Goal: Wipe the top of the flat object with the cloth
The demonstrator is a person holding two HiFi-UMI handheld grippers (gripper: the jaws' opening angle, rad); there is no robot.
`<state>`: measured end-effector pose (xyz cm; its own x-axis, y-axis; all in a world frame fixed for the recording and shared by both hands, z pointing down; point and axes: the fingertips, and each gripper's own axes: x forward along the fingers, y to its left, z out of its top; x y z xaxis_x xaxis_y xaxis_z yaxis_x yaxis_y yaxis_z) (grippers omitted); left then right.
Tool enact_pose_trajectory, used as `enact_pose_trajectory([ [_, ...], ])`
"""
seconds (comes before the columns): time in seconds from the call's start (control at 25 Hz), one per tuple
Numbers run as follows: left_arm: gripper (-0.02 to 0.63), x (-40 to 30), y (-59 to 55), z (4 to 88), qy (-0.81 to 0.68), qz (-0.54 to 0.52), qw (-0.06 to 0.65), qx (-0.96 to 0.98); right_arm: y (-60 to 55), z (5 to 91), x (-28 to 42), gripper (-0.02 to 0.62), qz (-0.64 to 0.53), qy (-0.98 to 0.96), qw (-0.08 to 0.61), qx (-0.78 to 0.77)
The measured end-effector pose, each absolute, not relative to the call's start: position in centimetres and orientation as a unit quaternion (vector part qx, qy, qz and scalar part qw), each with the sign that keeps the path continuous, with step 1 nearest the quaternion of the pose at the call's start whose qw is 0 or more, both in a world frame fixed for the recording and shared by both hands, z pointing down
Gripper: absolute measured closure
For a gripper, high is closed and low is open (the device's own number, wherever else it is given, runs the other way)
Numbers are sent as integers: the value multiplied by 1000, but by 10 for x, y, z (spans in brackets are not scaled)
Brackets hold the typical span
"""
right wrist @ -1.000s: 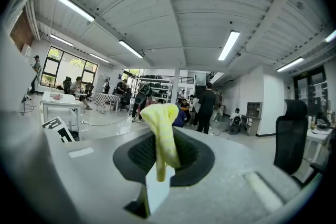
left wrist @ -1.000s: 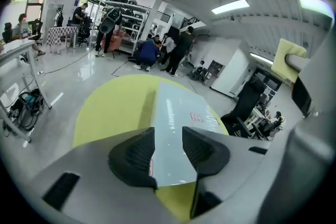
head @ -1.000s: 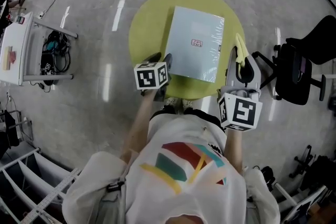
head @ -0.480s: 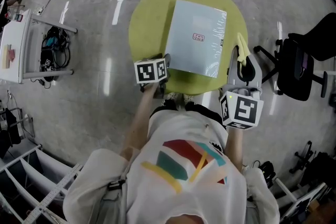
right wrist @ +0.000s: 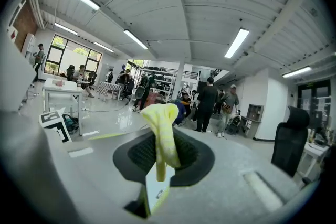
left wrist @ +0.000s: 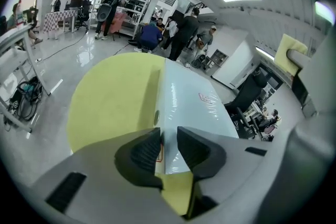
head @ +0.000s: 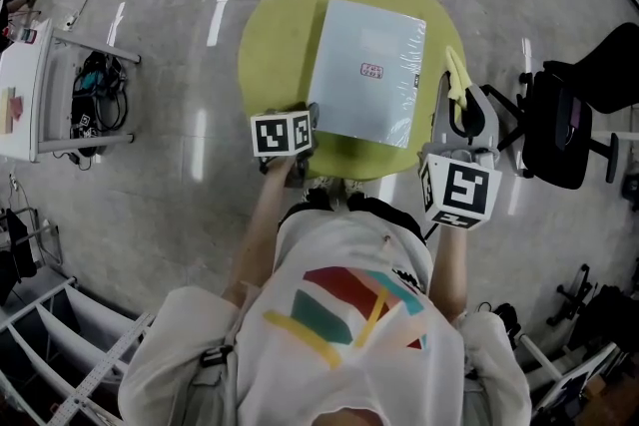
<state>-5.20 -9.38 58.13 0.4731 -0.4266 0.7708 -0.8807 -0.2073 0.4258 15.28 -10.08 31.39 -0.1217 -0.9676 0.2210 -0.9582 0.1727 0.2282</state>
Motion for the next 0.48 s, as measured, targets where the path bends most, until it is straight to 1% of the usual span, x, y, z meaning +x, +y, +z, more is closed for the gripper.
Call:
enact_pose_trajectory([
  [0.2, 500, -51, -94, 581, -439, 266, 440, 737, -139, 322, 161, 568, -48, -742, 235, 626],
  [0.48, 502, -51, -94, 582, -442, 277, 438, 732, -212, 366, 171, 568, -133, -724, 385, 557],
])
